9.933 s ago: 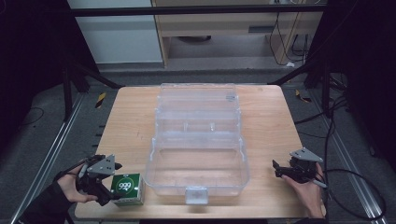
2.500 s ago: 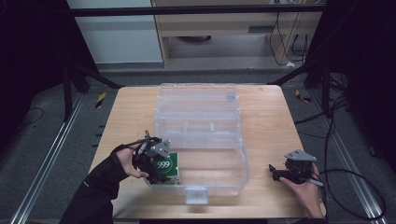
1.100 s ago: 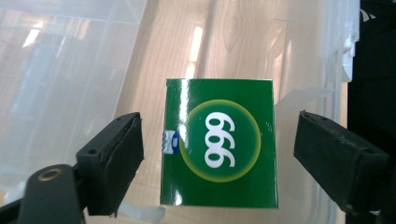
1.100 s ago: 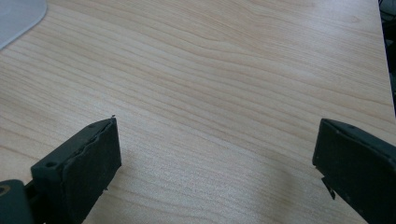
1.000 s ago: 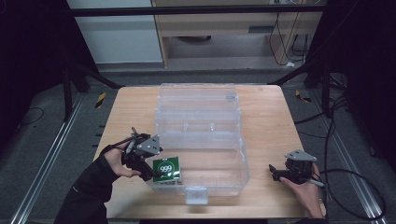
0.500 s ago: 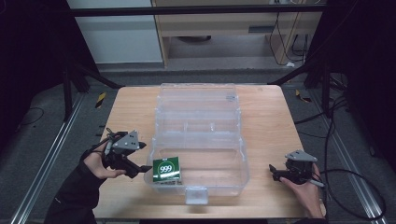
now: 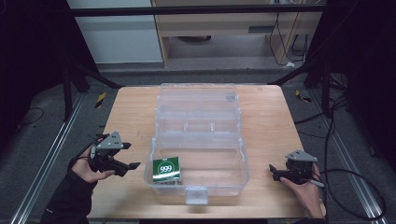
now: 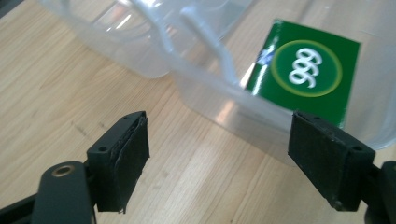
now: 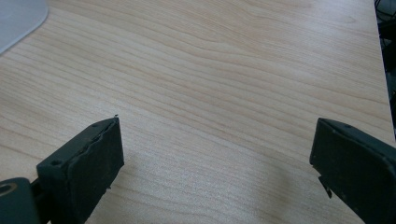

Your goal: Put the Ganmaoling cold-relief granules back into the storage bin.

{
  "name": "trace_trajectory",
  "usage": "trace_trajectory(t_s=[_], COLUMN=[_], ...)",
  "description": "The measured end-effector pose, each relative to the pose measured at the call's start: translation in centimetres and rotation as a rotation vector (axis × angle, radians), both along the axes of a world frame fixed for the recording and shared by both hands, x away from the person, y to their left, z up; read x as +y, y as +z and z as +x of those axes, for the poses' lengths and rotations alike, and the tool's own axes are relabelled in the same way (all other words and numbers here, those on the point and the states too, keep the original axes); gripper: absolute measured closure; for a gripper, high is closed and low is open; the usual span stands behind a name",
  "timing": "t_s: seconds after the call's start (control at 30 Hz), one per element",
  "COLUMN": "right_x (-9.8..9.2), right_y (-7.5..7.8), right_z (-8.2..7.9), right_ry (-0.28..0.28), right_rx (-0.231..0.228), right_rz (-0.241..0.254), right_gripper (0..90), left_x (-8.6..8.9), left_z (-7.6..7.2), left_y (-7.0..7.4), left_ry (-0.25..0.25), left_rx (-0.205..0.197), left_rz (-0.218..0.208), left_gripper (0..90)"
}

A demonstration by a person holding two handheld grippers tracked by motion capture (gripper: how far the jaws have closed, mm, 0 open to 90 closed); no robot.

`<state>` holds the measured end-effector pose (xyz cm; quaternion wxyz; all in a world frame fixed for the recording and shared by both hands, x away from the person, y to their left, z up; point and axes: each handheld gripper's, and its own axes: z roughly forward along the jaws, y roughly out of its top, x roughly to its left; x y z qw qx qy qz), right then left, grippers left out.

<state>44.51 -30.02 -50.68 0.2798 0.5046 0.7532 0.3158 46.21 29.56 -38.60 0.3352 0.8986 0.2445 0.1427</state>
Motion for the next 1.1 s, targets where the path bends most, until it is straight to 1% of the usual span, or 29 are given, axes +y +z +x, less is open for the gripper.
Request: trace_trajectory(t_s=[0.03,0.13,0.27,0.3,0.43,0.47,0.53,0.57,0.6,0.7,0.73,0.77,0.9,1.07,1.1], right_x=[0.0,0.0,0.0,0.0,-0.1,-0.1,-0.1,-0.1,-0.1,-0.1,-0.1,-0.1,-0.1,-0.1,-0.1], right_y=[0.0,0.0,0.0,0.0,0.0,0.0,0.0,0.0,0.0,0.0,0.0,0.0,0.0,0.0,0.0], right_z=[0.0,0.0,0.0,0.0,0.0,0.0,0.0,0.0,0.0,0.0,0.0,0.0,0.0,0.0,0.0], right_ry=[0.0,0.0,0.001,0.001,0.001,-0.001,0.0,0.0,0.0,-0.001,-0.001,-0.001,-0.001,-0.002,-0.002], right_rx=[0.0,0.001,0.002,0.002,0.0,0.0,0.0,0.0,-0.001,0.0,0.0,0.0,0.001,0.004,0.004], right_rz=[0.0,-0.002,-0.002,-0.002,-0.003,-0.004,-0.004,-0.004,-0.004,-0.004,-0.004,-0.004,-0.004,-0.003,-0.003], right_gripper=[3.1,3.1,3.1,3.1,3.0,3.1,3.0,3.0,3.0,2.9,2.9,2.9,2.7,2.7,2.6], left_x=[0.0,0.9,1.6,1.6,2.1,2.3,2.5,2.5,2.7,2.9,3.0,3.1,3.3,3.6,3.6], left_z=[0.0,0.3,0.7,0.7,1.0,1.1,1.2,1.2,1.2,1.3,1.4,1.4,1.4,1.5,1.5], left_y=[0.0,-1.2,-2.5,-2.5,-3.7,-4.3,-4.8,-4.8,-5.4,-6.1,-6.2,-6.4,-6.8,-7.5,-7.7], left_ry=[0.0,0.056,0.103,0.103,0.148,0.164,0.183,0.183,0.202,0.228,0.238,0.247,0.277,0.313,0.323], left_rx=[0.0,0.006,0.021,0.021,0.038,0.045,0.047,0.047,0.05,0.056,0.056,0.059,0.06,0.061,0.064], left_rz=[0.0,-0.02,-0.021,-0.021,-0.037,-0.04,-0.033,-0.033,-0.032,-0.018,-0.022,-0.027,-0.026,-0.003,-0.006], left_gripper=[19.9,20.2,20.2,20.2,20.3,20.3,20.3,20.4,20.3,20.4,20.4,20.5,20.6,20.5,20.6])
